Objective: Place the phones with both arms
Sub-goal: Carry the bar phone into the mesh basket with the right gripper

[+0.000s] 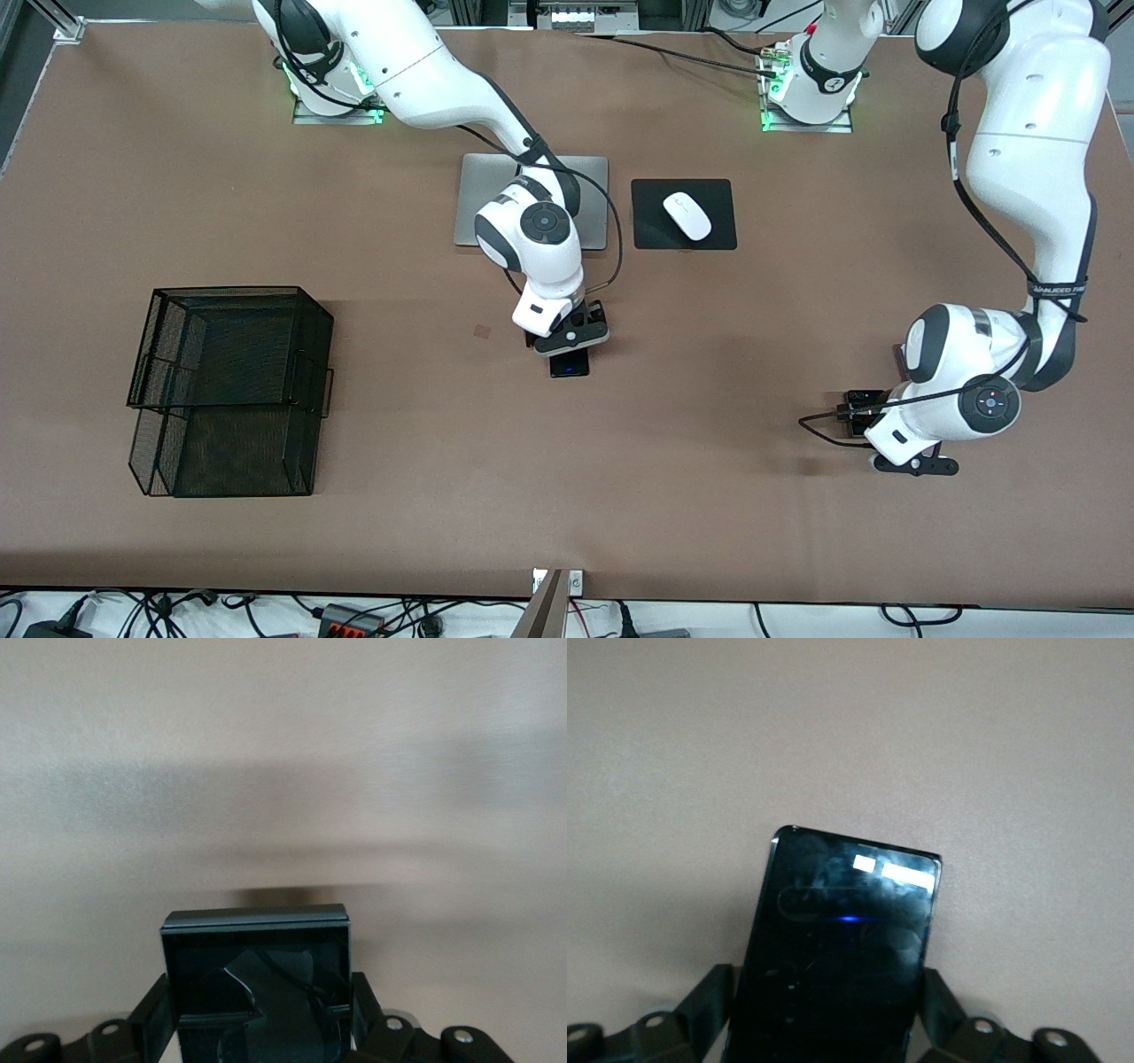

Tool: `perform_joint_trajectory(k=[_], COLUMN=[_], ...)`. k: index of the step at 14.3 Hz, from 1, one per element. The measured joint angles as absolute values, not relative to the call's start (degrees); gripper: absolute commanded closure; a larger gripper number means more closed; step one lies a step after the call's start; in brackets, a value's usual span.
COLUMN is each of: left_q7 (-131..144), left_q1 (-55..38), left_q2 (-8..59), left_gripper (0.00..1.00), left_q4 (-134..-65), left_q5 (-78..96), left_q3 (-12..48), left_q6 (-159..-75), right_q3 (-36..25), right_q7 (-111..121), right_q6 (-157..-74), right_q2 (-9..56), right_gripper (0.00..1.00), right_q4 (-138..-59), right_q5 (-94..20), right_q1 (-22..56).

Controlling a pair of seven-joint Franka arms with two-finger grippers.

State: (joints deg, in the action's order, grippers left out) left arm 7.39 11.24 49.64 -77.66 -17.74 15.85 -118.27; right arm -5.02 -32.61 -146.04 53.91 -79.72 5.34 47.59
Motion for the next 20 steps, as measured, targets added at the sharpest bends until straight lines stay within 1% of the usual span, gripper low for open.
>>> perform_joint_trajectory(k=[2, 4, 7, 9, 11, 13, 15, 17, 20], left_q7=[7.50, 8.38, 11.80, 12.61, 14.03, 16.59, 20.31, 23.16, 26.67], left_q1=[11.22, 11.02, 11.00, 10.91, 10.24, 7.86, 4.45, 1.36, -4.21], left_q2=[47.46, 45.95, 45.62, 45.60, 45.59, 45.61, 45.74, 46.40, 49.07], left_gripper=[0.69, 0.67, 0.68, 0.71, 0.73, 0.74, 0.74, 0.74, 0.74], left_q4=[-77.52, -77.52, -77.57, -77.56, -77.59, -77.73, -77.89, -78.09, -78.32], left_q5=[-17.74, -17.73, -16.52, -14.53, -12.87, -11.30, -10.51, -8.86, -7.61], left_q3=[18.44, 20.94, 25.62, 28.91, 31.52, 32.44, 32.49, 32.52, 32.55], left_q6=[-114.99, -112.22, -110.73, -110.55, -110.54, -110.69, -112.72, -115.67, -123.89], right_q3=[-5.03, -5.10, -6.18, -8.20, -9.04, -9.06, -9.01, -8.97, -9.02], right_q7=[-32.64, -32.64, -32.64, -32.73, -32.72, -31.93, -29.95, -29.36, -25.77], right_q6=[-143.79, -141.72, -134.73, -128.22, -122.63, -116.47, -110.91, -107.79, -105.09], right_q2=[53.74, 53.75, 53.26, 51.17, 47.51, 43.93, 41.56, 40.42, 38.96], right_gripper=[0.80, 0.80, 0.80, 0.80, 0.80, 0.80, 0.80, 0.80, 0.80], right_q4=[-79.09, -78.34, -74.19, -71.42, -70.53, -70.52, -70.56, -70.59, -71.43], right_q5=[5.75, 5.76, 5.76, 5.72, 5.72, 5.72, 5.72, 5.71, 5.72], right_q1=[47.76, 47.76, 47.39, 46.24, 42.35, 37.60, 34.13, 33.21, 31.85])
